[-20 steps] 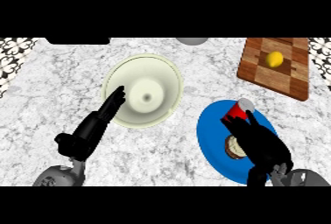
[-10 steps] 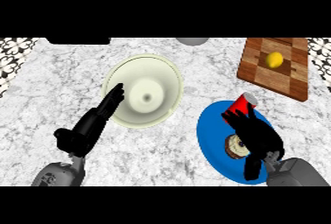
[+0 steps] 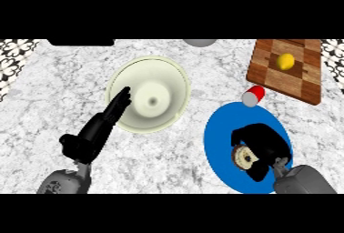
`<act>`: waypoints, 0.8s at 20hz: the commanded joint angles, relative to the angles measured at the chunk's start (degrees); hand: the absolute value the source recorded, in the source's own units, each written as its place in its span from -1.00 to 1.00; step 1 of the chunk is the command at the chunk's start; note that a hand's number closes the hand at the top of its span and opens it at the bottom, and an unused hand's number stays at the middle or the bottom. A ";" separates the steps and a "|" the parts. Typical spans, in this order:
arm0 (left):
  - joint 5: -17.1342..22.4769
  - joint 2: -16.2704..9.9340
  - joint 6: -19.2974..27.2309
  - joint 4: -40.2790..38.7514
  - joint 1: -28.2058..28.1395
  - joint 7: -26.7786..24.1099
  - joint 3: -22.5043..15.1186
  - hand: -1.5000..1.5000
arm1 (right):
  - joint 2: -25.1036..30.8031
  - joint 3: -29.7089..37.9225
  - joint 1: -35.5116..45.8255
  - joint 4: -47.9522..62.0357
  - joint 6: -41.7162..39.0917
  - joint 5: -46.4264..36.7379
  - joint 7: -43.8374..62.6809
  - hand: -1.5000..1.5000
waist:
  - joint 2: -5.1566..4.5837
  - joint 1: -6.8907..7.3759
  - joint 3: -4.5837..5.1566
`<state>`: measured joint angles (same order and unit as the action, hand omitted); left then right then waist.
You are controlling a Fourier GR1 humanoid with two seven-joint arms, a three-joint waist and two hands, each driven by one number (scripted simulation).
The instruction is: Pick the cupcake from the plate and place it in the bowl
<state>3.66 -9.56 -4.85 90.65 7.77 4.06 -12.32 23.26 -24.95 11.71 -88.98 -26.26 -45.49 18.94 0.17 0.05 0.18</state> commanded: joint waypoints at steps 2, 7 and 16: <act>0.23 0.11 -2.31 1.05 -2.37 -1.12 1.86 0.00 | -1.97 3.14 1.81 4.66 3.09 -3.31 -5.81 1.00 | -0.17 0.12 -0.18; 0.02 1.11 -3.22 -1.15 3.68 2.68 4.60 0.00 | -3.40 2.95 -1.66 1.19 3.42 -6.68 -5.92 1.00 | -0.15 -0.16 -0.18; -1.89 2.60 -4.54 -1.12 2.20 -0.13 -0.81 0.00 | -22.98 -10.66 14.02 8.21 8.79 -11.63 26.50 1.00 | -1.01 6.82 0.02</act>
<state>1.81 -7.29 -8.39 89.89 8.65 3.76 -12.06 4.43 -31.54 20.43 -83.15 -20.00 -56.08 35.10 -0.48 4.08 0.19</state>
